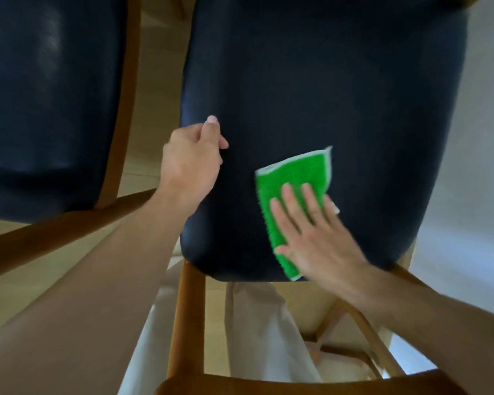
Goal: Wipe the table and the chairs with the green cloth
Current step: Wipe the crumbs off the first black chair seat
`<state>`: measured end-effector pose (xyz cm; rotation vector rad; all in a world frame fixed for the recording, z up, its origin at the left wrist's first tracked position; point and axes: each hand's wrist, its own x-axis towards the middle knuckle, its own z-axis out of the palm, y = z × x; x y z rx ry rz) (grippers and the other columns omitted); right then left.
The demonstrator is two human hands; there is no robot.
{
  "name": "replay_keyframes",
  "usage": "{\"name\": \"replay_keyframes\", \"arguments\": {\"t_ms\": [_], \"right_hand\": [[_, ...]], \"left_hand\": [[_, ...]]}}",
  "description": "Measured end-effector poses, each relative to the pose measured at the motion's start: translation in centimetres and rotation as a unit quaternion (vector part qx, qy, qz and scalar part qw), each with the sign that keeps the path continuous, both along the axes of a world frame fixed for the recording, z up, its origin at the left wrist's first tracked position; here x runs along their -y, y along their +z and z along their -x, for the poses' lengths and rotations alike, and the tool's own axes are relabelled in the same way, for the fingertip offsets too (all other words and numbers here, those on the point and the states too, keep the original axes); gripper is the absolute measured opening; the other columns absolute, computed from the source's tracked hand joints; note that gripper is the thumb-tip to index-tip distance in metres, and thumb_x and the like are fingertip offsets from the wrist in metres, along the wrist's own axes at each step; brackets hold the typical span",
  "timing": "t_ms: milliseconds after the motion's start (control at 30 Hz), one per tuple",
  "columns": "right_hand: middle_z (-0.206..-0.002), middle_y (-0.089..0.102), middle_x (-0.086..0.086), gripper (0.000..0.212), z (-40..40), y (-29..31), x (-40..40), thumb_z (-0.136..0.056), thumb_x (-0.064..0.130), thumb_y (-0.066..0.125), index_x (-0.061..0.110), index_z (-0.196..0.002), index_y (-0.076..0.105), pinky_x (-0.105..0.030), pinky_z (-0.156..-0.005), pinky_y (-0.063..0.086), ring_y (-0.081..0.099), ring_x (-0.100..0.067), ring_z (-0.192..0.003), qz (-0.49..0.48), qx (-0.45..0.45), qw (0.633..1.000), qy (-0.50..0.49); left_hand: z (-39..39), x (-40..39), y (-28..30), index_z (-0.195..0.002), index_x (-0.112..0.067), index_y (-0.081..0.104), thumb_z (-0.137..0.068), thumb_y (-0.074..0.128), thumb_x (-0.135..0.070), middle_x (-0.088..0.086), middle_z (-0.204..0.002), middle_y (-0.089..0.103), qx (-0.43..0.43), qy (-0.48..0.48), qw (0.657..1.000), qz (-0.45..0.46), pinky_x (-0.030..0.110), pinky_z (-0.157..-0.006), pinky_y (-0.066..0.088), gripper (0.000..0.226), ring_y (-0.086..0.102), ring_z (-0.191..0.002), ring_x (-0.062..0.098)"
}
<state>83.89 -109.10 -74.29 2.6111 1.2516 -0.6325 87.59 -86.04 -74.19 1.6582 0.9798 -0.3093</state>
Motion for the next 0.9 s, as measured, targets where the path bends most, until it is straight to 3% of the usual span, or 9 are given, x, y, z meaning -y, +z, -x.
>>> {"name": "replay_keyframes", "arguments": {"t_ms": [100,233,300,433,567,633,700,767,900], "right_hand": [[-0.157,0.003,-0.006,0.083,3.3,-0.3,-4.6,-0.089,0.057,0.049,0.019,-0.152,0.011,-0.057,-0.11,0.002,0.016,-0.039,-0.144,-0.033,-0.065,0.988,0.136],[-0.146,-0.037,0.004,0.072,2.6,-1.1,-4.7,-0.1,0.053,0.026,0.026,-0.148,-0.021,-0.049,-0.103,-0.031,-0.036,-0.024,-0.135,-0.021,-0.124,0.968,0.216],[-0.144,-0.04,0.009,0.071,-0.5,-1.1,-1.3,-0.097,0.056,0.02,0.031,-0.143,-0.028,-0.048,-0.104,-0.032,-0.04,-0.02,-0.132,-0.022,-0.112,0.973,0.201],[-0.156,-0.018,0.005,0.069,-7.0,0.5,7.2,-0.094,0.065,0.006,0.031,-0.146,-0.024,-0.062,-0.112,0.001,-0.002,-0.025,-0.146,0.1,-0.019,0.994,-0.038],[-0.153,-0.035,-0.008,0.076,-5.2,1.2,4.2,-0.091,0.063,0.002,0.02,-0.138,-0.04,-0.058,-0.117,0.003,-0.021,-0.033,-0.144,0.129,-0.089,0.893,-0.421],[-0.145,-0.046,-0.018,0.088,-1.6,1.1,-0.8,-0.092,0.065,0.012,0.014,-0.129,-0.049,-0.061,-0.114,-0.007,-0.035,-0.043,-0.135,0.108,-0.165,0.854,-0.481],[-0.128,-0.061,-0.017,0.1,2.3,1.1,-5.0,-0.091,0.068,0.021,0.015,-0.114,-0.061,-0.061,-0.102,-0.026,-0.054,-0.044,-0.117,0.086,-0.223,0.875,-0.421],[-0.118,-0.068,-0.016,0.107,3.9,1.4,-6.4,-0.094,0.063,0.033,0.018,-0.108,-0.063,-0.062,-0.096,-0.029,-0.06,-0.044,-0.105,0.101,-0.268,0.906,-0.313],[-0.119,-0.068,0.0,0.108,1.6,2.1,-1.0,-0.094,0.018,0.051,0.033,-0.123,-0.052,-0.053,-0.117,0.002,-0.045,-0.035,-0.13,0.107,-0.262,0.947,-0.151]], "left_hand": [[-0.7,-0.1,0.0,-0.065,-0.021,0.063,-0.098,0.042,-0.046,-0.006,-0.045,0.058,-0.016,-0.033,0.999,0.0,0.019,-0.038,0.035,0.046,0.047,-0.035,0.01],[-1.7,0.0,0.4,-0.06,-0.014,0.063,-0.098,0.04,-0.048,0.001,-0.045,0.059,-0.025,-0.077,0.997,0.018,0.017,-0.033,0.034,0.056,0.046,-0.032,0.012],[-2.3,-0.1,0.7,-0.06,-0.011,0.063,-0.099,0.038,-0.05,0.004,-0.045,0.06,-0.041,-0.084,0.995,0.037,0.018,-0.032,0.034,0.061,0.047,-0.031,0.015],[-3.8,0.8,1.2,-0.066,-0.009,0.065,-0.099,0.033,-0.056,0.006,-0.051,0.064,-0.085,-0.094,0.987,0.096,0.019,-0.033,0.039,0.065,0.052,-0.035,0.015],[-5.8,3.1,1.7,-0.073,-0.008,0.068,-0.098,0.033,-0.058,0.006,-0.058,0.068,-0.099,-0.114,0.976,0.154,0.02,-0.038,0.044,0.066,0.058,-0.041,0.015],[-6.5,4.2,1.7,-0.075,-0.008,0.067,-0.099,0.032,-0.057,0.005,-0.057,0.068,-0.115,-0.114,0.974,0.158,0.02,-0.039,0.045,0.066,0.059,-0.042,0.014],[-6.9,4.8,1.5,-0.075,-0.007,0.066,-0.1,0.03,-0.058,0.006,-0.055,0.067,-0.138,-0.11,0.972,0.155,0.019,-0.038,0.044,0.067,0.058,-0.04,0.014],[-7.2,4.9,1.1,-0.074,-0.006,0.066,-0.099,0.028,-0.06,0.007,-0.054,0.067,-0.157,-0.104,0.971,0.147,0.017,-0.035,0.041,0.07,0.055,-0.036,0.014],[-7.4,5.1,0.6,-0.071,-0.006,0.066,-0.097,0.025,-0.064,0.009,-0.054,0.067,-0.174,-0.098,0.972,0.12,0.018,-0.032,0.038,0.075,0.051,-0.032,0.013]]}}
